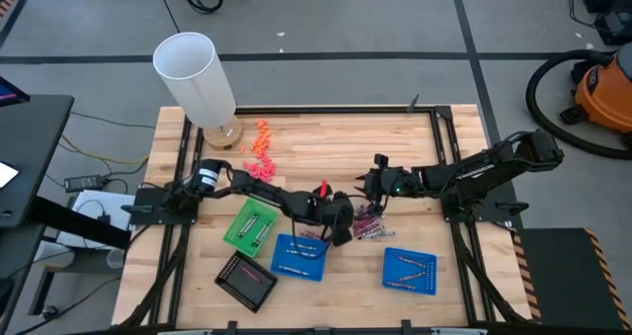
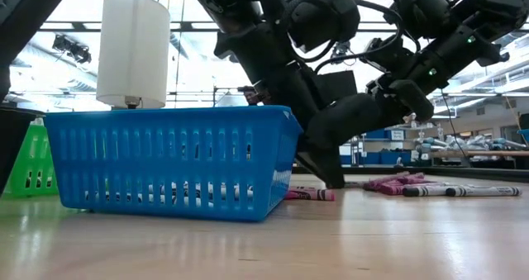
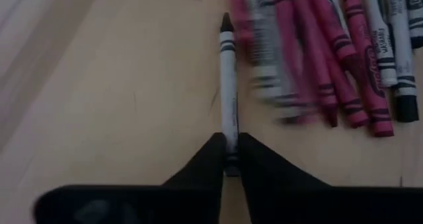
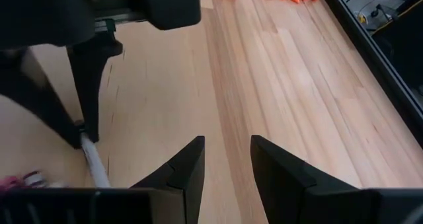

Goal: Sort crayons
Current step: Put the black crayon into the green basket

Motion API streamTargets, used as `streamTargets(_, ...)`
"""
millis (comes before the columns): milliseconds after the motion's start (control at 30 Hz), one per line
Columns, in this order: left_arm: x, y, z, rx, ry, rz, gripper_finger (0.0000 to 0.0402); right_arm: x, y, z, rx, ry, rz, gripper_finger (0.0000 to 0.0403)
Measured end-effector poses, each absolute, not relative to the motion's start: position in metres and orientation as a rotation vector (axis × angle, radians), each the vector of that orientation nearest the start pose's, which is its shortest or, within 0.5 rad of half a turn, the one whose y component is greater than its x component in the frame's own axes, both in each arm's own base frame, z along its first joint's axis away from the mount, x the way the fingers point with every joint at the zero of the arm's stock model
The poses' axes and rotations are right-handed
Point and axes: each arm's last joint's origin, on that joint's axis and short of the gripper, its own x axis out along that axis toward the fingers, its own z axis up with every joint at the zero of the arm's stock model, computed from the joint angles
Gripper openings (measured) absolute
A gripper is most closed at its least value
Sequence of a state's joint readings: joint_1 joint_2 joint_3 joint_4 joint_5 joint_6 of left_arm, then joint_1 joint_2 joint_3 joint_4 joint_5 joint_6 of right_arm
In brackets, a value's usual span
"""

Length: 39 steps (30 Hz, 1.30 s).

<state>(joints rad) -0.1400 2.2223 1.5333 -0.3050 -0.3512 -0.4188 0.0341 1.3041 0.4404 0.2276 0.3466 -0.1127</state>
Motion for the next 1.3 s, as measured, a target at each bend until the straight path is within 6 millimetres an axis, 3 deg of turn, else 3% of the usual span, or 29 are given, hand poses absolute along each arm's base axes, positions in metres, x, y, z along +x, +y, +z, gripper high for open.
streamTargets(133,0.455,-0.046,0.124,-0.162,0.927,0.405,0.0011,0.231,-0.002,0.154,-0.231,0.656,-0.266,0.0132)
streamTargets(367,0.440,-0.043,0.140,-0.126,1.037,0.433,0.0012,0.229,-0.002,0.151,-0.229,0.690,-0.263,0.0132)
streamTargets(667,0.391,-0.050,0.211,-0.149,1.191,0.458,0.0012,0.226,-0.002,0.157,-0.216,0.671,-0.302,0.0132)
streamTargets(800,0.364,-0.056,0.242,-0.280,1.259,0.449,0.0012,0.225,0.004,0.164,-0.201,0.634,-0.248,0.0132)
streamTargets(1033,0.323,-0.088,0.271,-0.387,1.350,0.488,0.0013,0.223,0.013,0.166,-0.198,0.624,-0.212,0.0132)
streamTargets(1300,0.290,-0.132,0.272,-0.325,1.433,0.551,0.0015,0.223,0.014,0.166,-0.198,0.616,-0.208,0.0132)
